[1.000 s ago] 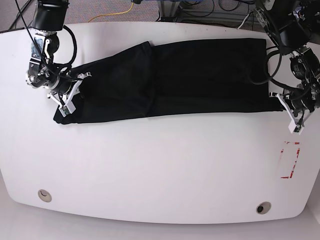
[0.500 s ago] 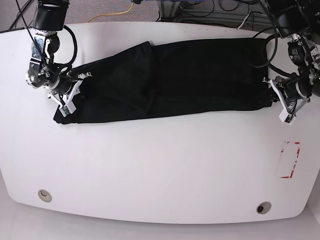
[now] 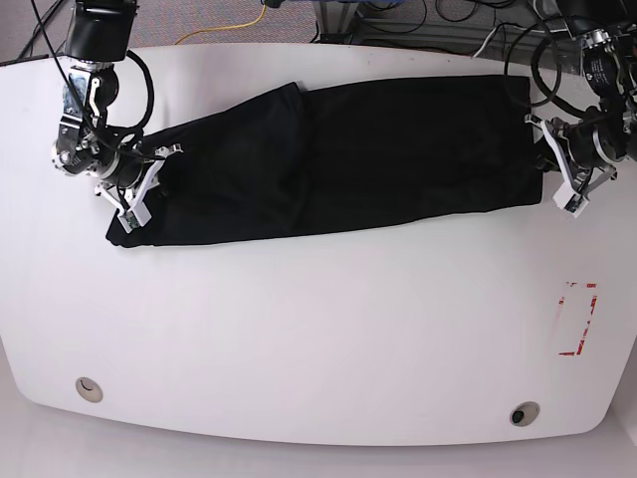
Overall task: Layout the t-shirt on the table in an organized manner, then fold the t-shirt properly
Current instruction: 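Hold the shirt's corners with both grippers, keeping it flat, then release the left gripper and move it back along the shirt's end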
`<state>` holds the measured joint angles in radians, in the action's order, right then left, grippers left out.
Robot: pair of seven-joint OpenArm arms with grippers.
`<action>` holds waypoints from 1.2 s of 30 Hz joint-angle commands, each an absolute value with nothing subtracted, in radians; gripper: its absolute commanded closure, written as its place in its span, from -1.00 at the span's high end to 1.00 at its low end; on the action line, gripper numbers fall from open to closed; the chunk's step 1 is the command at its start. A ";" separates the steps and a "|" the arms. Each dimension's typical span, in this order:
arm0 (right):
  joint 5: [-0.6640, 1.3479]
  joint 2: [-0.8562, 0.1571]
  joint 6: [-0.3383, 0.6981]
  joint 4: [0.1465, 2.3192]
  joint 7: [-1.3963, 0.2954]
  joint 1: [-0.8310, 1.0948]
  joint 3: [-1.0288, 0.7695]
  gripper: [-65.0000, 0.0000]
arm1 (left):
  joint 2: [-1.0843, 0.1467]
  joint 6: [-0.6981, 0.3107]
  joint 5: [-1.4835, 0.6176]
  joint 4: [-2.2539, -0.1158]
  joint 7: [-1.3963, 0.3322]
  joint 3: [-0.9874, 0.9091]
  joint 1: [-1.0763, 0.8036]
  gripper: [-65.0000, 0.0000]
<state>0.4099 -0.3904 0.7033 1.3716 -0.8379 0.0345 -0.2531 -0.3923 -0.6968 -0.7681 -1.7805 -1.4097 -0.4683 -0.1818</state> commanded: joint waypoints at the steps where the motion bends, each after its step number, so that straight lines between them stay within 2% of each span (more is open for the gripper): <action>1: 0.352 -0.394 0.698 1.363 -0.914 0.044 -0.245 -0.91 | -0.440 -0.698 -0.788 -1.801 -1.396 -0.475 -0.196 -0.89; 25: 0.351 -0.375 0.698 1.363 -0.914 0.044 -0.243 -0.91 | -0.590 -0.698 -0.785 -1.797 -1.396 -0.473 -0.309 -0.88; 36: 0.351 -0.374 0.698 1.363 -0.914 0.044 -0.243 -0.91 | -0.601 -0.698 -0.783 -1.796 -1.396 -0.452 -0.338 -0.87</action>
